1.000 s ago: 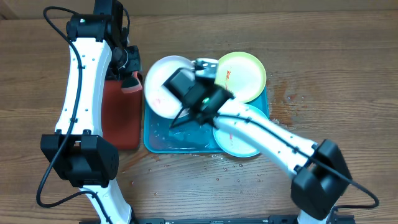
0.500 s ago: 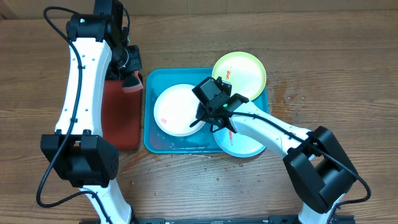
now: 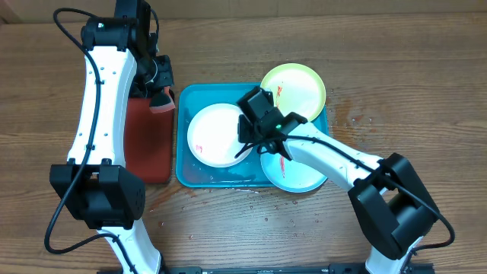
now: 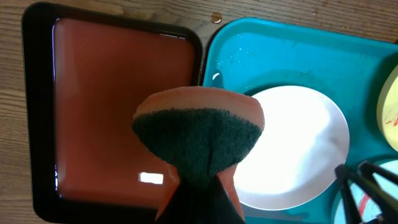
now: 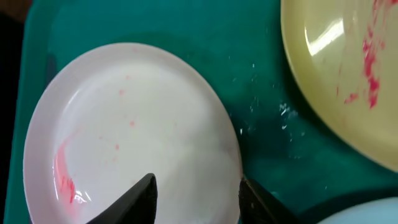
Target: Clean dirty plates on tray and stack at the side
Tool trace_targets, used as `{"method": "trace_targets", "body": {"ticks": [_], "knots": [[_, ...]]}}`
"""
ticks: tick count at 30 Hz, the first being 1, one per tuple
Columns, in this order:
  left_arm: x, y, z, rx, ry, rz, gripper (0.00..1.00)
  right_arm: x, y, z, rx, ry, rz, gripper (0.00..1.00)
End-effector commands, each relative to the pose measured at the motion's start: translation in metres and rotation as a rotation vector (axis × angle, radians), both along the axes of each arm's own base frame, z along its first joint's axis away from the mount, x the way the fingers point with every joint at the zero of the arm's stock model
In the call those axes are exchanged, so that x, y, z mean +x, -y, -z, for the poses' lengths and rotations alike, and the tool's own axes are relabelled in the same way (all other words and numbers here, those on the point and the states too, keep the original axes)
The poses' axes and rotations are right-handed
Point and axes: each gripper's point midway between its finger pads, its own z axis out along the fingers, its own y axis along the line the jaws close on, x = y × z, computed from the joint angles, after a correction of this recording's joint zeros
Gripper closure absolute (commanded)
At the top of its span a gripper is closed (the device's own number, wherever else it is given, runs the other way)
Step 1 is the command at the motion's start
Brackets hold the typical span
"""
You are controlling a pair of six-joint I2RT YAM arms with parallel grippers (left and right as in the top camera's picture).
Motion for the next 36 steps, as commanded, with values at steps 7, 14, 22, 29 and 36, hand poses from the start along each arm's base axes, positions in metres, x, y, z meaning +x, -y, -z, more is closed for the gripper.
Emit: {"method": "trace_targets", "body": {"ticks": [7, 14, 22, 29, 36], "knots": [[0.002, 0.005, -0.004, -0.013, 0.020, -0.003, 0.96, 0.012, 0.009, 0.032, -0.005, -0.043, -0.088, 0.56], [0.006, 0.005, -0.005, -0.015, 0.035, -0.003, 0.96, 0.011, 0.008, 0.035, 0.001, -0.051, -0.082, 0.65], [0.005, 0.021, 0.007, -0.026, 0.019, 0.028, 0.96, 0.008, 0.007, 0.042, 0.093, -0.140, 0.128, 0.95], [-0.001, 0.048, 0.041, -0.023, -0.021, 0.093, 0.96, 0.003, 0.014, 0.050, 0.092, -0.188, 0.228, 0.96], [-0.012, 0.060, 0.060, -0.018, -0.063, 0.127, 0.96, -0.002, 0.022, 0.059, 0.065, -0.219, 0.280, 0.96]]}}
